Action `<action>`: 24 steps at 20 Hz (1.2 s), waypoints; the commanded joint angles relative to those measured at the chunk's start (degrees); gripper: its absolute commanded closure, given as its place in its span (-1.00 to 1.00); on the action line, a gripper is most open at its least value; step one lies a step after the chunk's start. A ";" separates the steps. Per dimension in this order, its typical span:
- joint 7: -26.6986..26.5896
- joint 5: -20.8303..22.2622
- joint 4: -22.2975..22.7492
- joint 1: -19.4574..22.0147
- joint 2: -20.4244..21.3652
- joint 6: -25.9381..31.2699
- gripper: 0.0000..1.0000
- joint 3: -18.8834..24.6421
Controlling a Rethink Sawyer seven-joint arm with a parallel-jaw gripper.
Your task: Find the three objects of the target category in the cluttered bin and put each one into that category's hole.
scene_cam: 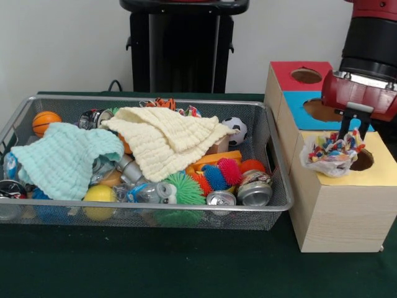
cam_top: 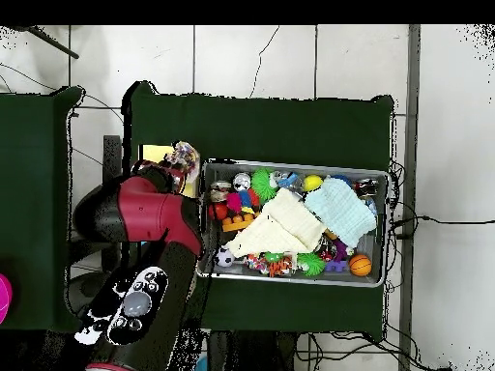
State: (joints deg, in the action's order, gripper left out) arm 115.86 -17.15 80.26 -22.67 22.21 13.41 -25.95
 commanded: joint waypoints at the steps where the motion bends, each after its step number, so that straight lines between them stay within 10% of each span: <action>1: 11.13 0.79 6.34 -0.67 -3.67 -4.31 1.00 4.47; 16: 13.57 -4.33 3.73 -6.43 -6.69 -0.50 1.00 0.55; 17: 12.93 -4.33 3.60 -6.50 -6.75 -0.32 -1.00 0.40; 24: 12.26 -4.00 4.49 -5.43 -6.00 -1.38 -1.00 1.89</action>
State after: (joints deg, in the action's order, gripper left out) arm 115.86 -19.48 80.72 -28.74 19.15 12.16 -30.54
